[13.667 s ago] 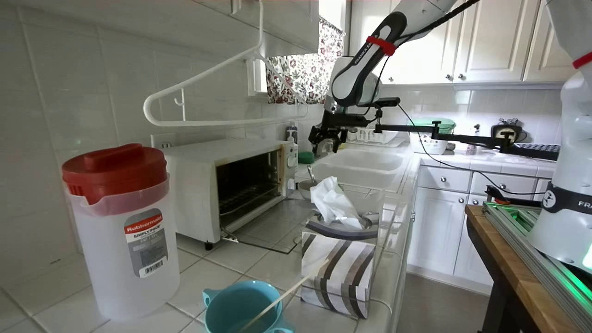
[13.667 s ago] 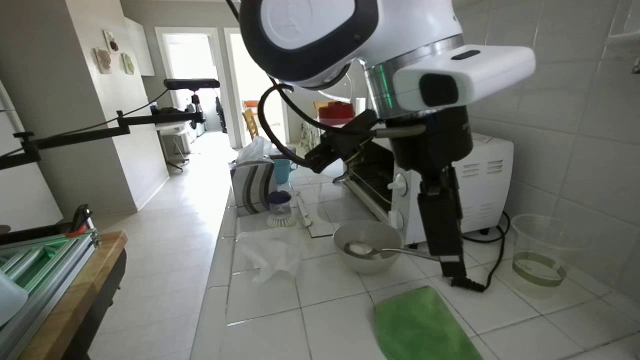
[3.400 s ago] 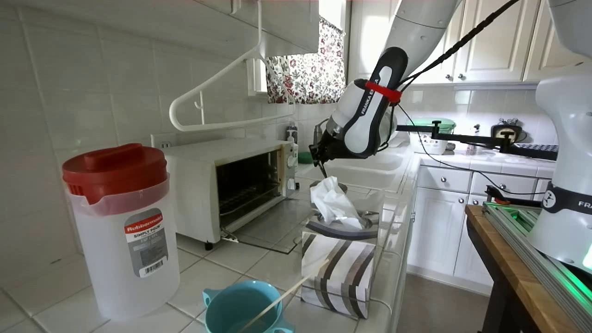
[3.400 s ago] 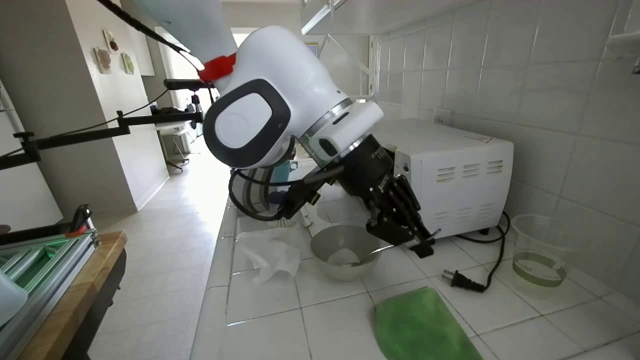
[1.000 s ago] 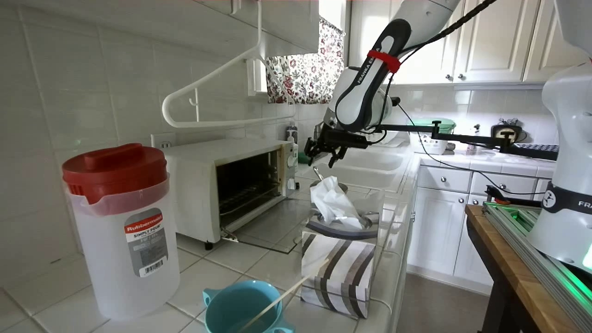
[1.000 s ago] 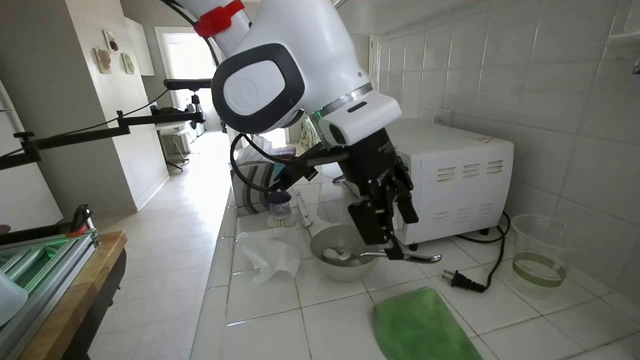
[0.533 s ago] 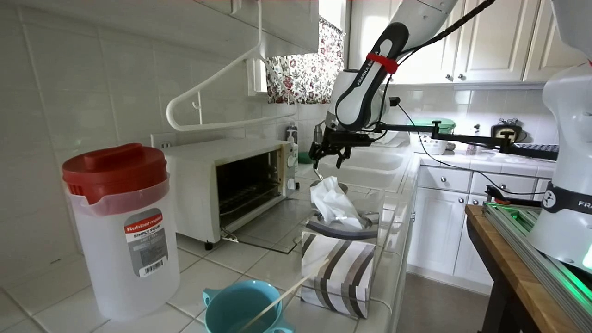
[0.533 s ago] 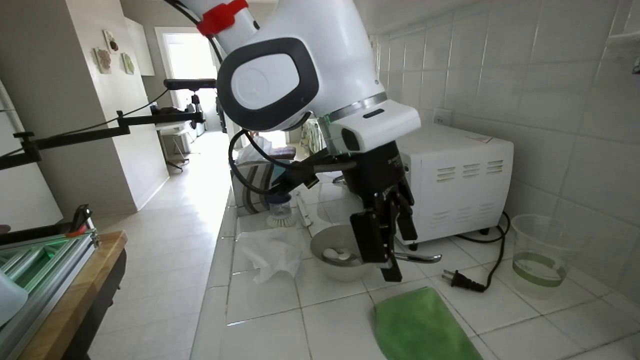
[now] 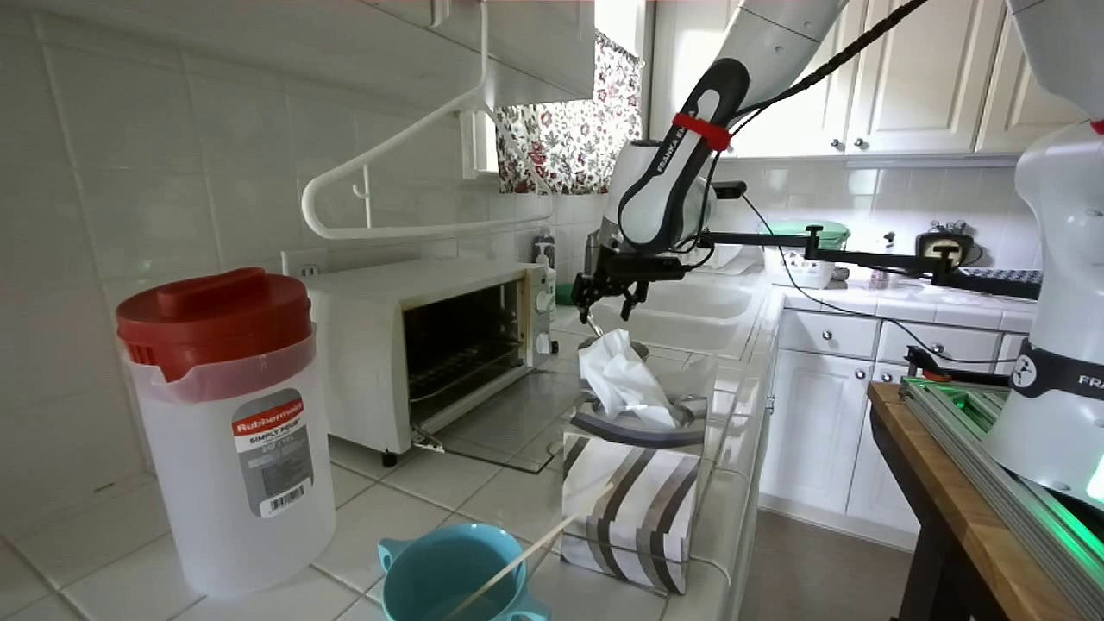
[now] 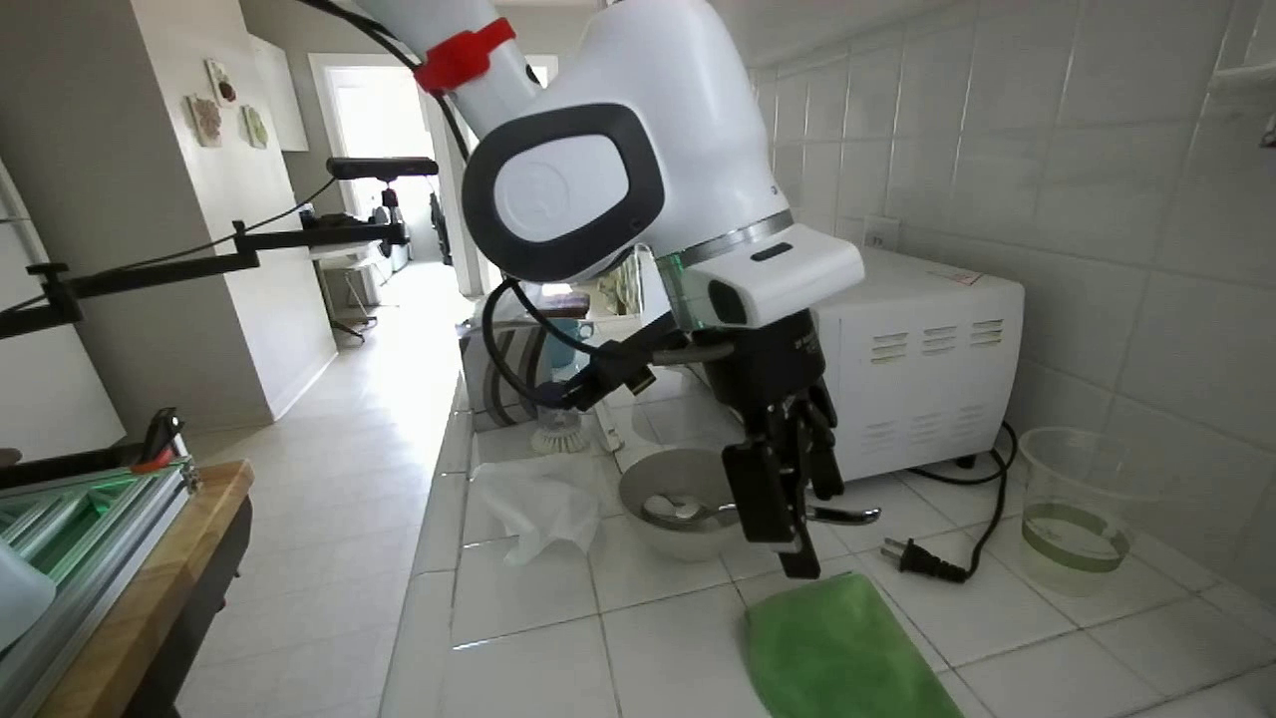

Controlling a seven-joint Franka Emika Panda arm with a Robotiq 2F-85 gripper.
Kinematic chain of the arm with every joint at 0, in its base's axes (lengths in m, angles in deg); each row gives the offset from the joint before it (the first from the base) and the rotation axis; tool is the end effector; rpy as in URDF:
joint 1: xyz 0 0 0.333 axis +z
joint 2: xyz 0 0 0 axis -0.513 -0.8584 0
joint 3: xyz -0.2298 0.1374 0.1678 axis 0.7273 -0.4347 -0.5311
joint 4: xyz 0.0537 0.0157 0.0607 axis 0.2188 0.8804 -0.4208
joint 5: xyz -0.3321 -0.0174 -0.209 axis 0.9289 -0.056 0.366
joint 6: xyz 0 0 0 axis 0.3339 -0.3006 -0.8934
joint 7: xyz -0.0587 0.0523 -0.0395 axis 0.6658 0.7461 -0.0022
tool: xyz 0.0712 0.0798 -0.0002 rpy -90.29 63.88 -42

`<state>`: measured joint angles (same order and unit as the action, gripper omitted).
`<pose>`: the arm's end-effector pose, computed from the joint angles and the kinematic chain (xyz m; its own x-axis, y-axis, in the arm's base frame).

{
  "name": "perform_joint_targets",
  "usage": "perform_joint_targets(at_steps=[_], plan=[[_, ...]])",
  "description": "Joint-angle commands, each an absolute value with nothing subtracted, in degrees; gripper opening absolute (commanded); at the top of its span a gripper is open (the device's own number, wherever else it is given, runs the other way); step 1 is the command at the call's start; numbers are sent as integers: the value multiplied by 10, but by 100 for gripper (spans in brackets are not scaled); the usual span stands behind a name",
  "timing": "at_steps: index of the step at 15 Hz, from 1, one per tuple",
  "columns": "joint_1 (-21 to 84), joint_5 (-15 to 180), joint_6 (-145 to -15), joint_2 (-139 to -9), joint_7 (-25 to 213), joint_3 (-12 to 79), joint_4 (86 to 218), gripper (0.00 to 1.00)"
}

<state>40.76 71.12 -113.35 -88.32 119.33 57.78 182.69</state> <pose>0.5661 -0.1891 0.2127 0.5923 -0.7187 0.3642 -0.7672 -0.6412 -0.0177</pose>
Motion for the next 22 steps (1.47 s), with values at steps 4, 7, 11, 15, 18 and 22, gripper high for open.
perform_joint_targets(at_steps=[4,7,11,15,18,22], plan=[[385,712,-1137,-906,1204,556,1798,84],[384,712,-1138,-911,1207,556,1792,82],[384,711,-1138,-916,1212,556,1786,77],[382,710,-1138,-917,1216,551,1781,100],[383,710,-1137,-918,1218,547,1775,89],[382,709,-1138,-919,1222,540,1771,57]])
